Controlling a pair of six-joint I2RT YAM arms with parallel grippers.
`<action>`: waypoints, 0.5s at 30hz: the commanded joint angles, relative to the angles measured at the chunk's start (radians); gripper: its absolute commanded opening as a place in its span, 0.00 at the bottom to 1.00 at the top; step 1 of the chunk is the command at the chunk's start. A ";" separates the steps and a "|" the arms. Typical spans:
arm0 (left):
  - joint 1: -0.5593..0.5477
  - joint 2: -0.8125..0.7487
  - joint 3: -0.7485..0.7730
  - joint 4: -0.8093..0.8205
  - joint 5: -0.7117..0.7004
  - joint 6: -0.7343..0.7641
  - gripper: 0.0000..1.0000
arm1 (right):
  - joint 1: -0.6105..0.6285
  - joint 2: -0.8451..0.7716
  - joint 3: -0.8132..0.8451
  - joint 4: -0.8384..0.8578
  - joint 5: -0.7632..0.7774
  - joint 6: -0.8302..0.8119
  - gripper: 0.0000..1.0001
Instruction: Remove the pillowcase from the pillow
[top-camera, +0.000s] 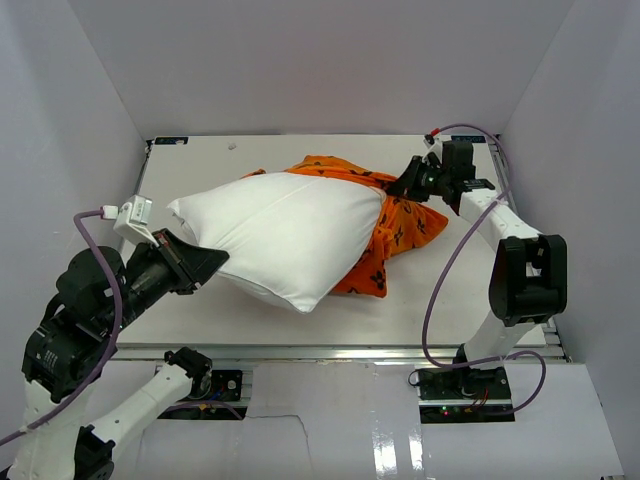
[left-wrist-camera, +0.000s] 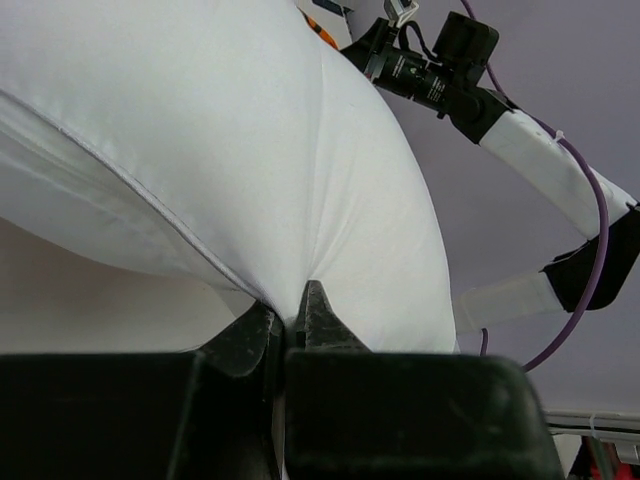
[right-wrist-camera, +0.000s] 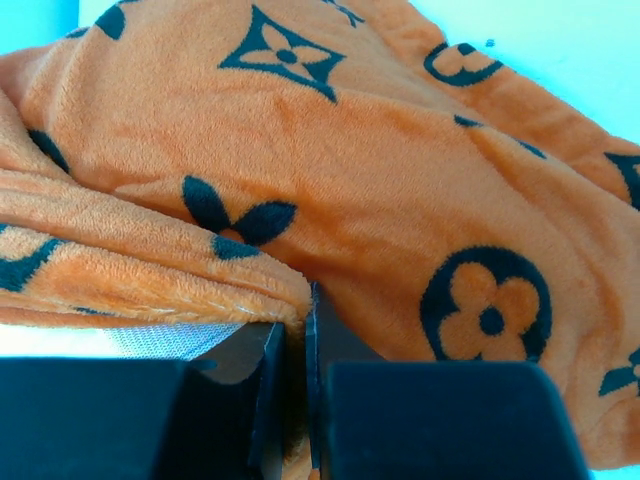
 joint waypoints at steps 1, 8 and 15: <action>0.009 -0.132 0.242 0.138 -0.123 0.035 0.00 | -0.253 0.096 0.058 0.125 0.580 -0.047 0.08; 0.008 -0.084 0.380 0.103 -0.130 0.033 0.00 | -0.275 0.091 0.041 0.131 0.614 -0.014 0.08; 0.008 -0.031 0.445 0.145 -0.117 0.018 0.00 | -0.275 0.076 0.009 0.153 0.595 -0.001 0.08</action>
